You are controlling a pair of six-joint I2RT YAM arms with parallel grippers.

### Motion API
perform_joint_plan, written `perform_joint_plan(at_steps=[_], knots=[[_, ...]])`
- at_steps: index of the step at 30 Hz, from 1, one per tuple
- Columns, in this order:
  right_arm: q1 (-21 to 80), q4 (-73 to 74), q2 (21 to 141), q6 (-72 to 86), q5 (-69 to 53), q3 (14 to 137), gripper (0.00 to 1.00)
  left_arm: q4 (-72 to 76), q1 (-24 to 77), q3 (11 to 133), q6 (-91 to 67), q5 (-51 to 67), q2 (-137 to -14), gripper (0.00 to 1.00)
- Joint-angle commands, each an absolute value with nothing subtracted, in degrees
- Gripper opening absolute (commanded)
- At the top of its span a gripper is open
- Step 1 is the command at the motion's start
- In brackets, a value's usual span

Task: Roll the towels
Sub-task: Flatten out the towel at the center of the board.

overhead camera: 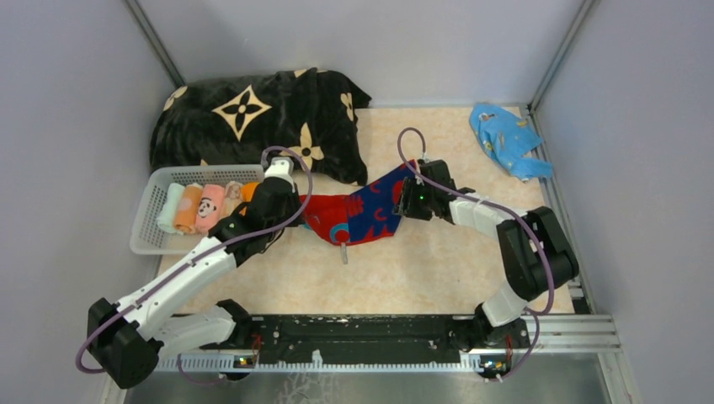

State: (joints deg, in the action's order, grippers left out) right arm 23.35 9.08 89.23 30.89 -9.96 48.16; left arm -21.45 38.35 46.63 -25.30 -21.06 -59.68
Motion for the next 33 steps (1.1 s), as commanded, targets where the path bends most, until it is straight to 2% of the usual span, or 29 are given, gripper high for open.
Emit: perform_joint_plan(at_steps=[1, 3, 5, 6, 8, 9, 10, 16, 21, 28, 33], knots=[[23.27, -3.61, 93.92, 37.03, -14.13, 48.43, 0.49, -21.77, 38.07, 45.68, -25.64, -23.26, -57.77, 0.05], [23.29, -5.38, 96.48, 38.07, -14.9, 48.19, 0.47, -21.81, 38.06, 45.46, -25.78, -23.58, -57.77, 0.05], [23.29, -5.5, 98.23, 38.03, -14.81, 48.45, 0.4, -21.58, 38.06, 45.15, -25.97, -23.86, -57.91, 0.05], [23.29, -4.37, 98.94, 37.56, -14.21, 49.04, 0.34, -21.28, 38.06, 45.03, -25.93, -24.04, -58.04, 0.05], [23.06, -0.2, 98.9, 35.87, -11.54, 50.83, 0.11, -20.74, 37.91, 45.14, -25.75, -24.32, -58.45, 0.05], [22.71, 2.63, 98.19, 34.87, -9.66, 52.03, 0.03, -20.43, 37.57, 45.62, -25.42, -24.41, -58.79, 0.05], [22.16, 5.67, 97.27, 33.6, -7.54, 53.39, 0.0, -20.16, 37.27, 46.33, -24.96, -24.43, -59.26, 0.05], [20.2, 27.18, 89.45, 22.93, 8.45, 70.22, 0.0, -19.56, 34.47, 55.87, -19.33, -25.08, -62.22, 0.05], [20.05, 36.63, 84.55, 18.54, 14.02, 77.96, 0.0, -19.85, 34.1, 62.62, -15.77, -23.93, -61.84, 0.05], [20.04, 41.56, 76.19, 18.0, 12.0, 69.04, 0.0, -24.1, 34.13, 55.21, -20.89, -16.04, -54.41, 0.05], [20.04, 45.63, 70.65, 19.58, 9.89, 59.85, 0.05, -26.67, 34.19, 44.45, -28.57, -4.19, -48.48, 0.09]])
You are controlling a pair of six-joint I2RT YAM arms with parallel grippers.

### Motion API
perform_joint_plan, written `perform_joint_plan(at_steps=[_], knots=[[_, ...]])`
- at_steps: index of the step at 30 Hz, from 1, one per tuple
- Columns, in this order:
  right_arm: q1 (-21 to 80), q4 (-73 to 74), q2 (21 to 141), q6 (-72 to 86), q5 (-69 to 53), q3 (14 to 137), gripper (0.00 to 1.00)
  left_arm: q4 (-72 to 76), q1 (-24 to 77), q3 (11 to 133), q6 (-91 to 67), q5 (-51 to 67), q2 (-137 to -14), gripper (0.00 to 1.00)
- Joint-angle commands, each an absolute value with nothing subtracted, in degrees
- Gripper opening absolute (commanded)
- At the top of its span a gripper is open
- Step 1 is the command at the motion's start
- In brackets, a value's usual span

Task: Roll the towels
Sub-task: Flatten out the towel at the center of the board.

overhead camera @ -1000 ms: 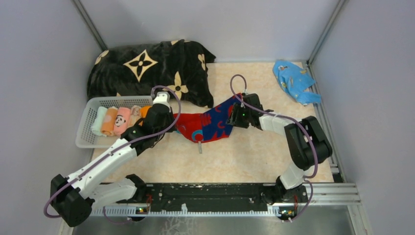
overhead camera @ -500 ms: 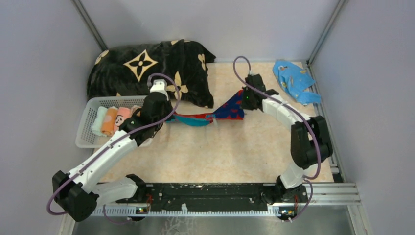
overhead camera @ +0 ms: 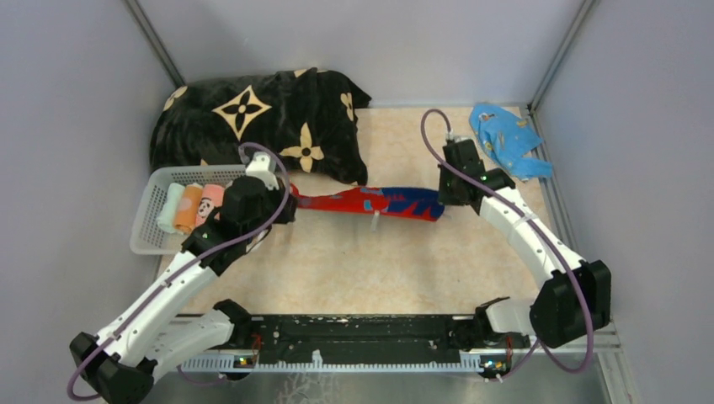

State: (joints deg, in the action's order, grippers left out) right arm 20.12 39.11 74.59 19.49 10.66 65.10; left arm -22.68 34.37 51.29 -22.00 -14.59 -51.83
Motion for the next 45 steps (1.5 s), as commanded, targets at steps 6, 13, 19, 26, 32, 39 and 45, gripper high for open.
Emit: perform_joint_plan(at_steps=[6, 13, 19, 26, 32, 39, 45], knots=[[20.04, 47.72, 64.7, 22.58, 1.49, 52.4, 0.19, -33.24, 34.2, 37.62, -37.2, 2.92, -42.66, 0.29], [19.45, 46.88, 62.47, 22.62, 5.86, 53.57, 0.48, -37.27, 34.19, 41.5, -35.33, -6.12, -38.04, 0.66], [10.74, 38.43, 66.29, 22.11, 4.55, 54.47, 0.49, -30.83, 33.98, 46.66, -27.58, -9.82, -52.47, 0.68], [7.81, 28.95, 73.86, 25.54, 4.24, 55.74, 0.49, -23.66, 28.89, 53.42, -19.99, -10.11, -72.72, 0.67], [7.76, 24.34, 76.63, 25.51, 2.12, 52.79, 0.49, -17.31, 23.29, 55.62, -18.24, -5.52, -85.19, 0.55], [7.8, 23.13, 77.0, 24.43, 1.63, 50.93, 0.49, -18.95, 19.93, 61.45, -16.48, -4.4, -95.76, 0.45], [7.8, 22.54, 77.79, 24.21, 1.02, 50.69, 0.49, -22.17, 19.68, 64.43, -15.86, -4.04, -100.55, 0.4]])
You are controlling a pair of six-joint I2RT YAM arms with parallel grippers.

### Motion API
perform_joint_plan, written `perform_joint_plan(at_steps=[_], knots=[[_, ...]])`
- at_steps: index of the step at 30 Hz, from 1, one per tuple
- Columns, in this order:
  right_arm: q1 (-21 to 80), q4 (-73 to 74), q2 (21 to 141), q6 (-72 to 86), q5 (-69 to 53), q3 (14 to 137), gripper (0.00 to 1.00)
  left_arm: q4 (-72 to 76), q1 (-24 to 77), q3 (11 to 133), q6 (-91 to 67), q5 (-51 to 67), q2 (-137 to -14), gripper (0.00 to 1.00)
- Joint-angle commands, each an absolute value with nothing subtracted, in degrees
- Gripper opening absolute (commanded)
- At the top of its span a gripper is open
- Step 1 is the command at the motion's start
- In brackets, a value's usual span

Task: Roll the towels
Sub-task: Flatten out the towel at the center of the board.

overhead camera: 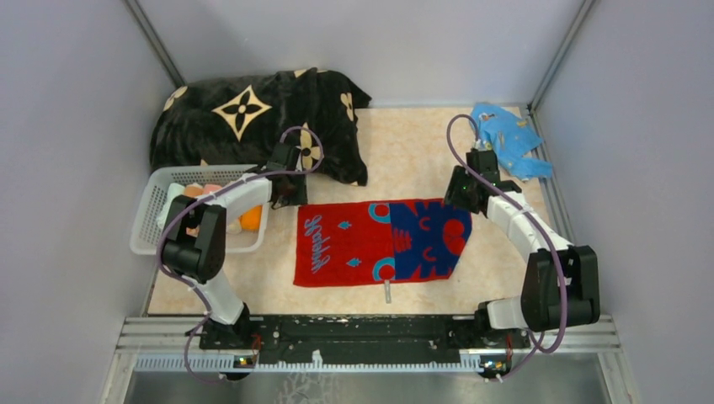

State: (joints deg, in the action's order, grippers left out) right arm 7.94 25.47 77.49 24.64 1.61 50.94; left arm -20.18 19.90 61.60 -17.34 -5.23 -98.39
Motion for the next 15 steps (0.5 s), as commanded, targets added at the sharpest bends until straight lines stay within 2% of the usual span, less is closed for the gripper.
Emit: perform_joint_plan(at_steps=[1, 15], knots=[[7.82, 22.54, 77.78, 24.32, 1.03, 50.71, 0.49, -22.83, 19.69, 64.68, -15.86, -3.98, -101.04, 0.4], [7.82, 20.49, 77.89, 24.6, -0.03, 49.57, 0.49, -26.51, 19.69, 65.95, -15.7, -7.21, -106.27, 0.41]])
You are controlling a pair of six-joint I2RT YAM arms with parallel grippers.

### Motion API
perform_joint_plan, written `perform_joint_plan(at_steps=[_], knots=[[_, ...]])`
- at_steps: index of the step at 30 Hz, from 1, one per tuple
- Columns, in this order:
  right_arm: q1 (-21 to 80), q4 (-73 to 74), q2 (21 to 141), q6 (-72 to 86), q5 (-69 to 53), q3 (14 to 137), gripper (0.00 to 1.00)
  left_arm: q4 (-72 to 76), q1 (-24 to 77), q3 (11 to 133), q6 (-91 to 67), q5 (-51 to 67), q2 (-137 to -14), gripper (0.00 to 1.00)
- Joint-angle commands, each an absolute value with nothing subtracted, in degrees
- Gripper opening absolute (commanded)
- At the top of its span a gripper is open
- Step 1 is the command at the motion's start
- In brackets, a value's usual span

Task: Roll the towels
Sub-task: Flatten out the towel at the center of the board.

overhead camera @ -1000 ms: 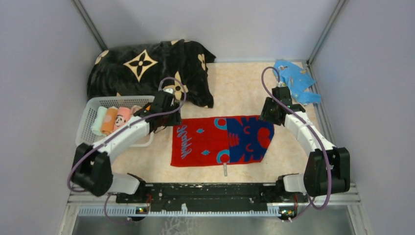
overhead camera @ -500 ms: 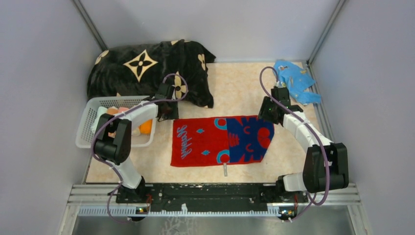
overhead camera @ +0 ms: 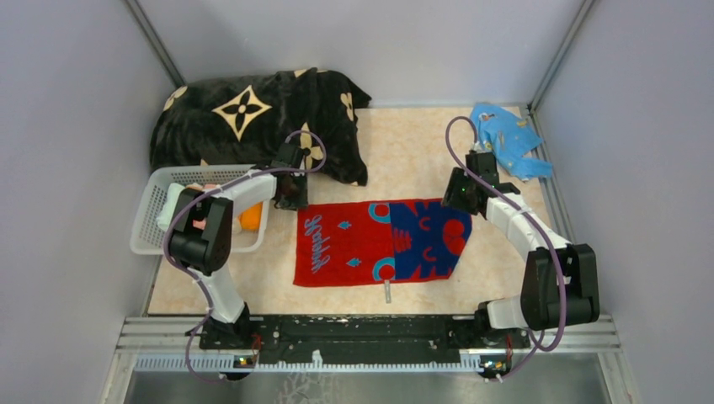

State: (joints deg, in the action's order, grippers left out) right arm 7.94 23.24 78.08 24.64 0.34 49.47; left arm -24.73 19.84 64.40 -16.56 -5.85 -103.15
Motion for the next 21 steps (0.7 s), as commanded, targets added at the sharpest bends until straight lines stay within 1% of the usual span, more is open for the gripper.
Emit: perform_joint_plan(at_steps=[1, 3, 8, 15, 21], knots=[[7.81, 20.48, 77.88, 24.61, 0.06, 49.57, 0.49, -26.54, 19.64, 66.21, -15.68, -7.25, -106.81, 0.41], [7.75, 20.7, 77.95, 24.55, 0.21, 49.94, 0.49, -27.0, 19.69, 66.94, -15.48, -7.84, -108.06, 0.41], [7.82, 21.73, 78.37, 24.68, 0.91, 51.61, 0.49, -29.89, 20.29, 68.31, -15.21, -7.46, -110.95, 0.39], [7.76, 22.87, 78.31, 24.85, 1.53, 52.94, 0.49, -31.26, 21.4, 64.61, -15.61, -6.26, -108.4, 0.42], [7.82, 23.28, 78.48, 24.7, 2.1, 53.08, 0.49, -31.37, 21.37, 64.93, -15.92, -4.36, -105.44, 0.43]])
